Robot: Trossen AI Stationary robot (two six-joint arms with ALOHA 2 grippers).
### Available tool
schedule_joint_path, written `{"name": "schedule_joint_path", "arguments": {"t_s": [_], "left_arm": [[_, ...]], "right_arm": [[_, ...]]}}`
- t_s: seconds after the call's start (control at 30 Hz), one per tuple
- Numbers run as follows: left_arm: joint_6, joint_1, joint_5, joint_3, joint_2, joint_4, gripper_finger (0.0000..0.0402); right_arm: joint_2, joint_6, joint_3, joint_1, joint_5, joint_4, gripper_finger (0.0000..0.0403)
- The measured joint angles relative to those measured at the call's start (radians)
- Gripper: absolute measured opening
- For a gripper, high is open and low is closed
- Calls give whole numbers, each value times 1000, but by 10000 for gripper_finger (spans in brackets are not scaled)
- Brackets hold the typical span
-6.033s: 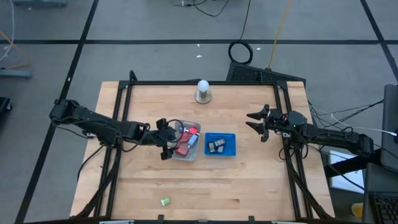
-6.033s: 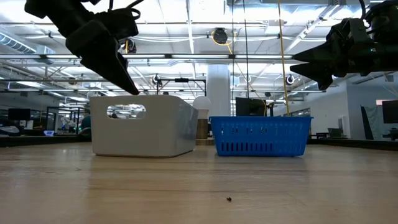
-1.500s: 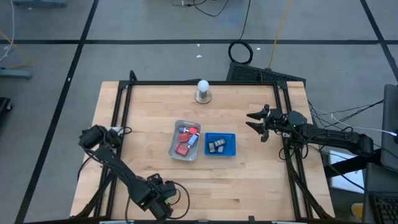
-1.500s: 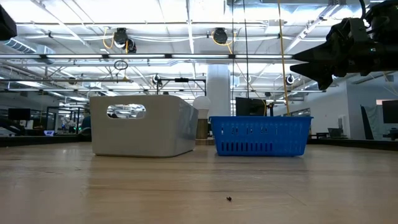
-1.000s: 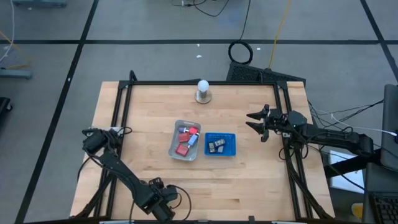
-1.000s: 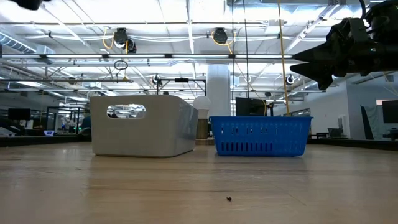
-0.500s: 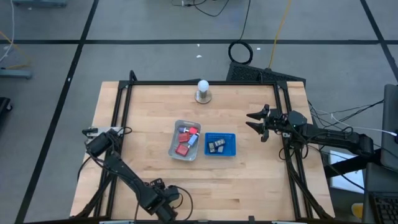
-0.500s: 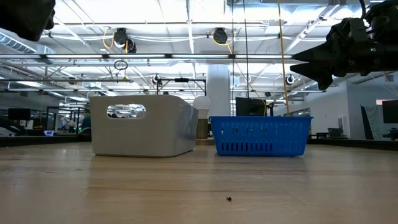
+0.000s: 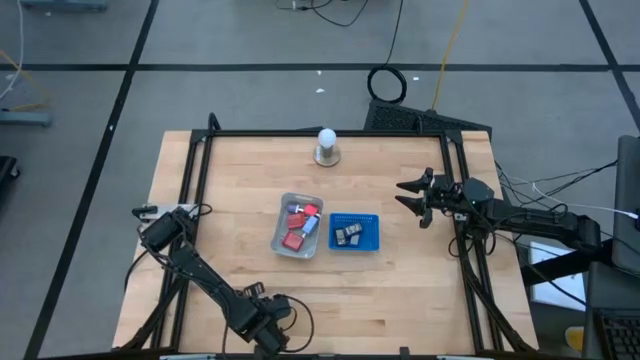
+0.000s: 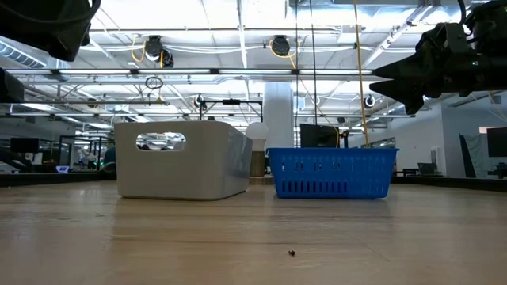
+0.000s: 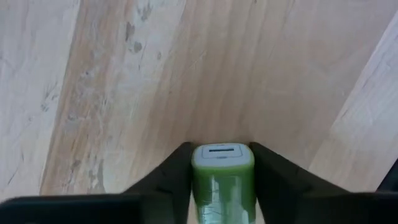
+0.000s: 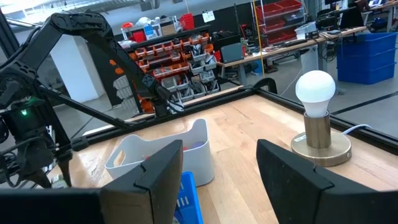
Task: Pick & Place Office items
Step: Put the green charger adapter into the gray bin
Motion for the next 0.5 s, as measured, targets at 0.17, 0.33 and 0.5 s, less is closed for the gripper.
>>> {"name": "schedule_joint_path", "arguments": {"t_s": [0.17, 0.33, 0.5], "left_arm": [[0, 2, 3, 1, 0, -4, 128], [13, 2, 8, 1, 0, -6, 128], [18, 3, 26, 0, -5, -8, 128]], "right_arm": [[0, 0, 0, 0, 0, 0, 196], [0, 0, 0, 0, 0, 0, 196], [0, 0, 0, 0, 0, 0, 196]]}}
